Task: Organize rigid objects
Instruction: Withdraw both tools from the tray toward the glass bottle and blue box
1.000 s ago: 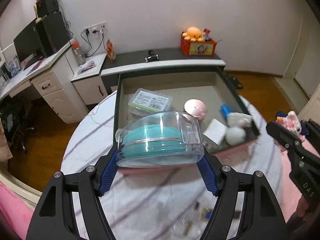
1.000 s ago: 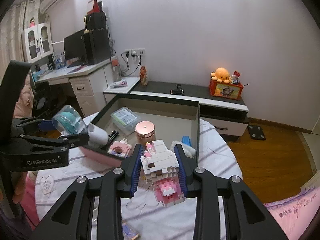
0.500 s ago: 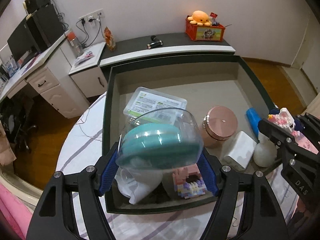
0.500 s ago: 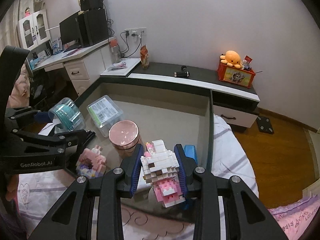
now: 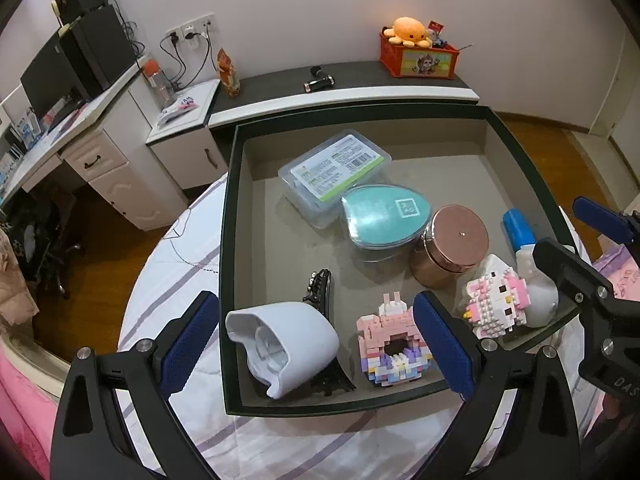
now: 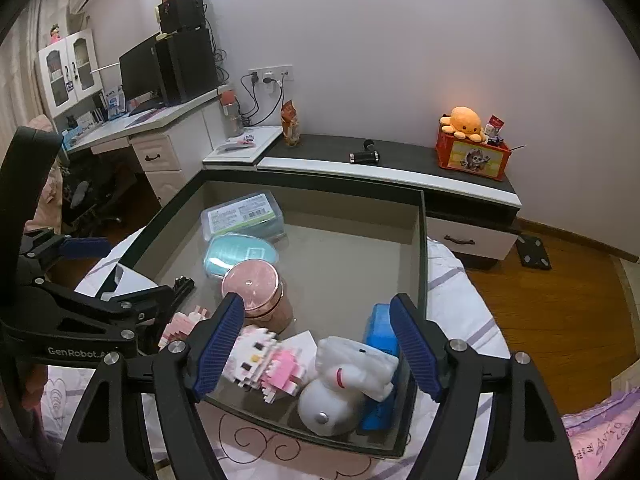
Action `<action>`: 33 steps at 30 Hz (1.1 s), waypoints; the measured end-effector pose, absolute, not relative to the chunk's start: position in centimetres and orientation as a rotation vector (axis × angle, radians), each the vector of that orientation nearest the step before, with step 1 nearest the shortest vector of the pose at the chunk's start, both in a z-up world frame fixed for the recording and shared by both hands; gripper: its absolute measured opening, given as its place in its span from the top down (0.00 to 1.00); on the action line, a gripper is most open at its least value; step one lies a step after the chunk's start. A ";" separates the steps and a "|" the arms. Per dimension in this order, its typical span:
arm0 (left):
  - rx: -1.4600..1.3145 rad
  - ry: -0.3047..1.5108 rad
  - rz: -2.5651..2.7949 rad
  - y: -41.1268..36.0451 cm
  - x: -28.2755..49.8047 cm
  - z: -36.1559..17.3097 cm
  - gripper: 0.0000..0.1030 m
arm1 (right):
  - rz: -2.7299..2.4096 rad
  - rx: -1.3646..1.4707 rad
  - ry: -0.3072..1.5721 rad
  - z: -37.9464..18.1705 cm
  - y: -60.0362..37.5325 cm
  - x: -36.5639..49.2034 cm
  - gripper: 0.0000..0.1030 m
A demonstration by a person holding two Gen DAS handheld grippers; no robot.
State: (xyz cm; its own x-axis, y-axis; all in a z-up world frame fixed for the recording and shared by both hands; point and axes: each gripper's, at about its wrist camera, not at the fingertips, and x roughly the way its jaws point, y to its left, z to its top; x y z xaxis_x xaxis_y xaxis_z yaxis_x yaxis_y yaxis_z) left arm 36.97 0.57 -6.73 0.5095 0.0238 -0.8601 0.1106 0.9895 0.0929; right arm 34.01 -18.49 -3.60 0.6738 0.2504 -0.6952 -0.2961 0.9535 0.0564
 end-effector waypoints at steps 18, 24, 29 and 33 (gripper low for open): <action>0.141 0.954 -0.027 0.7 32.6 -3.1 0.04 | 0.277 -0.060 0.731 -0.7 -19.4 29.9 0.26; 0.149 0.918 -0.033 0.5 29.5 -1.4 0.04 | 0.263 -0.071 0.684 1.3 -19.5 26.4 0.26; 0.153 0.892 -0.051 0.5 26.4 -0.3 0.04 | 0.248 -0.084 0.651 2.7 -19.6 23.5 0.26; 0.162 0.861 -0.057 0.3 23.8 0.6 0.04 | 0.246 -0.073 0.628 3.5 -19.9 20.9 0.25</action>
